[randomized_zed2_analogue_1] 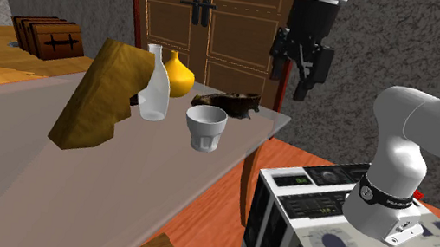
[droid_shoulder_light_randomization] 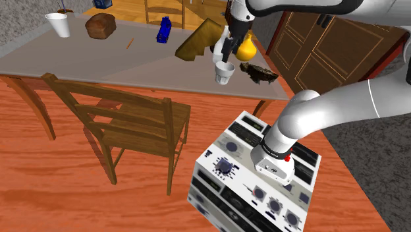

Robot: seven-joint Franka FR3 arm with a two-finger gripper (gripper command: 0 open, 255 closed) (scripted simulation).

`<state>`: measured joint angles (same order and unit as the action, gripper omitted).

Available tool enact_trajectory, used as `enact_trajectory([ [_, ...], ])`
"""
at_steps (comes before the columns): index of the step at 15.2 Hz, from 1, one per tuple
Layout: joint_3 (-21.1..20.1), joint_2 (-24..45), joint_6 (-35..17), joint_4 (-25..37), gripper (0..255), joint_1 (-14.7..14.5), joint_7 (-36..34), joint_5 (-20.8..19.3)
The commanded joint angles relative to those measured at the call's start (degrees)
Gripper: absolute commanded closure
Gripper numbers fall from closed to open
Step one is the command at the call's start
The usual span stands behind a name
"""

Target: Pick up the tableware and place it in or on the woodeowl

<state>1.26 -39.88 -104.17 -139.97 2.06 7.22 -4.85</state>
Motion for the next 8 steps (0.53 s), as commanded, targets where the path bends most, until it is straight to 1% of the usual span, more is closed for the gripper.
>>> enact_trajectory([
  [1,1.44,2.21,-3.32,-1.10,0,0.71,1.95,-1.55],
  [8,5.88,12.97,-14.80,-1.83,0,2.93,7.51,-6.07],
])
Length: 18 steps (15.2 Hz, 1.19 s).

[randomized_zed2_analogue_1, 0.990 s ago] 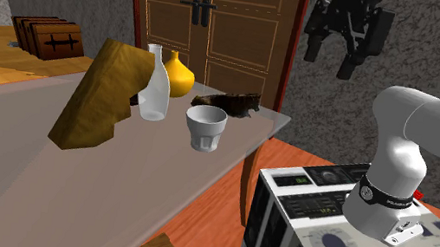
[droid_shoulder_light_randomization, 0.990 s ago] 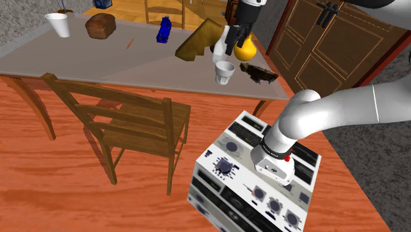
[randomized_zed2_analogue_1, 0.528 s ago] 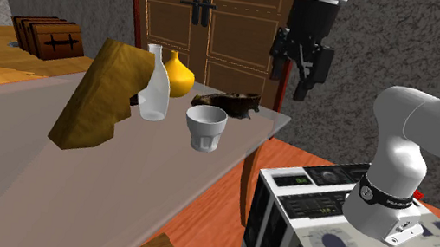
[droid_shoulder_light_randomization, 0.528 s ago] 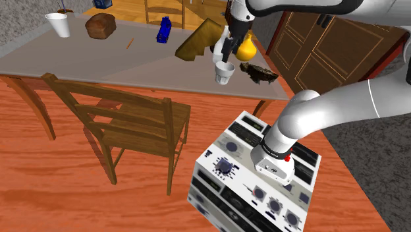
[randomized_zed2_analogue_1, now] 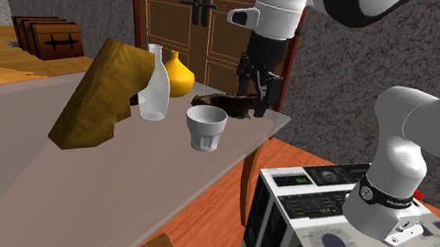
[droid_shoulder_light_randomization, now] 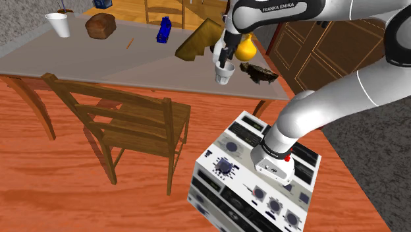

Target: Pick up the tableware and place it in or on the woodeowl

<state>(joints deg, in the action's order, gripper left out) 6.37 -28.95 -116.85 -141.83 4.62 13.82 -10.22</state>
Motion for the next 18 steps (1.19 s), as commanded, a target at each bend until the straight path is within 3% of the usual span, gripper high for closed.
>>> enact_trajectory([
  [1,1.38,3.81,-3.72,0.25,0,0.67,1.66,-1.25],
  [9,5.60,18.71,-14.90,4.47,0,2.69,7.21,-4.18],
  [18,6.36,22.94,-21.13,2.54,0,3.16,7.18,-4.48],
])
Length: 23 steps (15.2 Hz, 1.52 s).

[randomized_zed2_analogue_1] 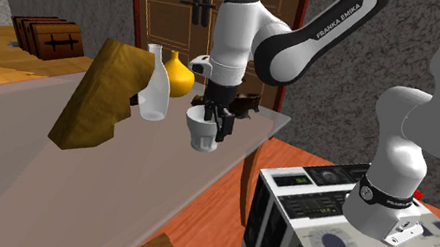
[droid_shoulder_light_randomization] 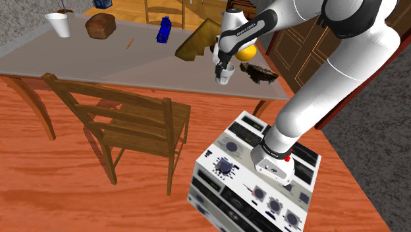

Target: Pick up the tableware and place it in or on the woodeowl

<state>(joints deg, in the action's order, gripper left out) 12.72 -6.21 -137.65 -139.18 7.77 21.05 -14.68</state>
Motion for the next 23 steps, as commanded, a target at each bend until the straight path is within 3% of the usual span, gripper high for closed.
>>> enact_trajectory([
  [1,0.01,0.20,-0.33,-0.10,0,0.01,-0.04,-0.02],
  [6,0.01,0.19,-0.31,-0.10,0,0.01,-0.05,-0.02],
  [7,0.01,0.19,-0.31,-0.10,255,0.01,-0.05,-0.02],
  [16,0.01,0.20,-0.33,-0.10,255,0.01,-0.04,-0.02],
  [23,-0.29,-3.21,5.42,2.28,255,-0.18,0.75,0.39],
])
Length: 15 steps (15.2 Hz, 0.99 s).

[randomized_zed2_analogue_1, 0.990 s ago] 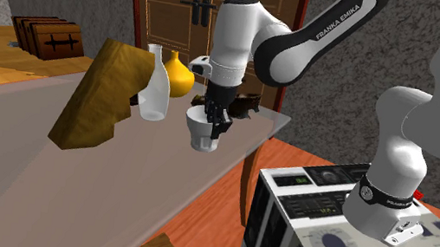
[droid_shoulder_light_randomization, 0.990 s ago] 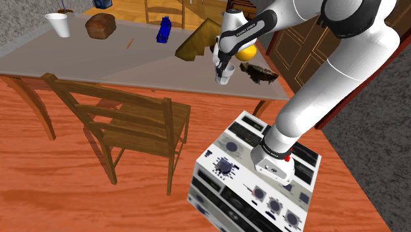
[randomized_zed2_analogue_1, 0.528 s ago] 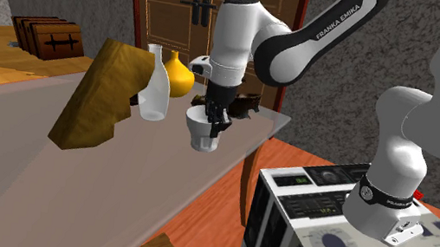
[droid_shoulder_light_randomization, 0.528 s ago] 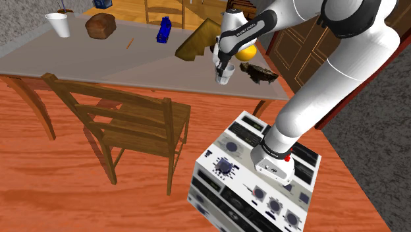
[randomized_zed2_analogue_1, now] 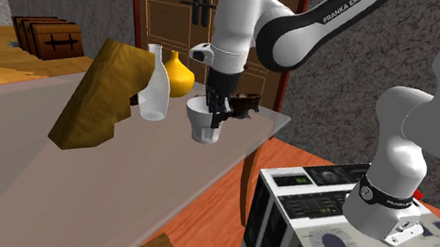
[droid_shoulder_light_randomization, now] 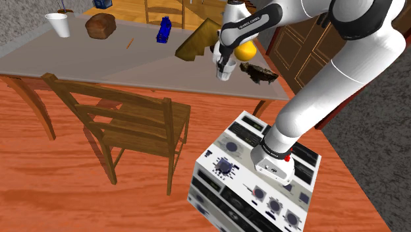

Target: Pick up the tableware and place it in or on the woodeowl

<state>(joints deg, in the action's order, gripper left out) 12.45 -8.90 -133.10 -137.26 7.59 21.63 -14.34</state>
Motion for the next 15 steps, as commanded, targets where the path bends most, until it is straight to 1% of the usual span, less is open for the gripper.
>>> enact_trajectory([
  [1,-0.06,-0.95,1.68,0.75,255,-0.03,0.27,0.11],
  [15,-0.75,-5.52,12.86,7.46,255,-0.39,1.80,0.97],
])
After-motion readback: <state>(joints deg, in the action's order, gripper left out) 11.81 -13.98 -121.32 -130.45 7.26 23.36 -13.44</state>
